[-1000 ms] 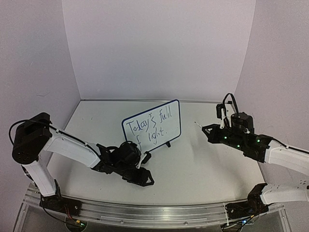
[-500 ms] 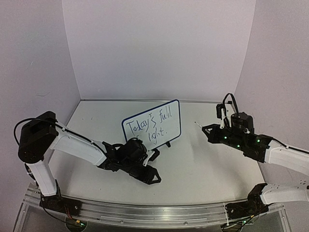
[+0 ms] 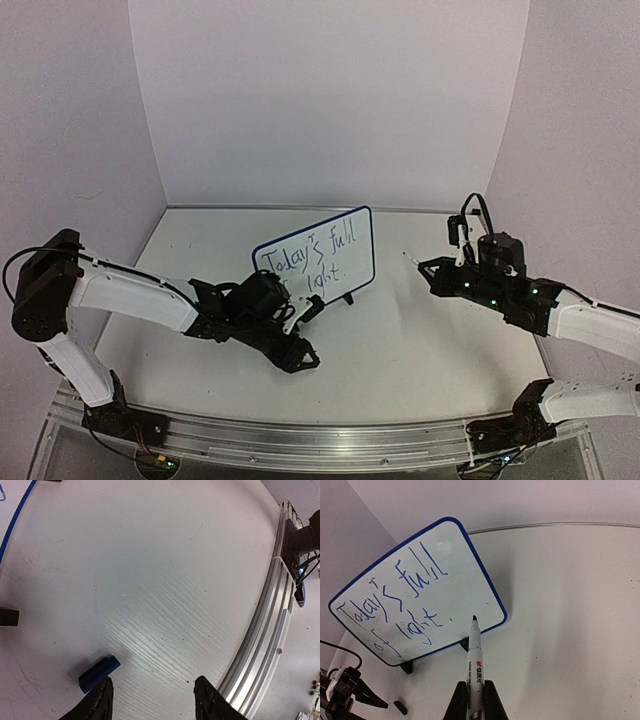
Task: Write a sentence on the whiteboard
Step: Pick up the pen cap from the center of the board.
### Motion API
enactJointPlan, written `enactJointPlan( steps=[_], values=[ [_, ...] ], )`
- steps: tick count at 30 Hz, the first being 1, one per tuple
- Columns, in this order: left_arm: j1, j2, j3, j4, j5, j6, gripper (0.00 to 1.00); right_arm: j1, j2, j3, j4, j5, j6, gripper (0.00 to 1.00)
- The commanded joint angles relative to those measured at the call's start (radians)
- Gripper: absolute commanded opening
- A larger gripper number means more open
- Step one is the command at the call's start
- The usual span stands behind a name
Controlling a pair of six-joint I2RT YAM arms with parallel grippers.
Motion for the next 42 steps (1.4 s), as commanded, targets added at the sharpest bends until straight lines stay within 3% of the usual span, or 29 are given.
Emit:
enactJointPlan(
  steps=[1,20,35,42],
  values=[
    [0.014,0.01,0.009,-0.05,-0.054,0.086,0.53,-0.001,-0.009,0.012,0.009,-0.001,0.006,0.0],
    [0.019,0.09,0.025,-0.061,-0.091,0.165,0.48,-0.001,0.009,0.021,0.009,-0.015,0.007,0.0],
    [0.005,0.064,-0.018,-0.02,-0.015,0.139,0.45,-0.001,0.034,0.026,0.011,-0.015,0.005,0.0],
    [0.005,0.057,-0.014,-0.037,-0.11,0.148,0.45,-0.002,0.037,0.027,0.011,-0.014,0.006,0.0]
  ],
)
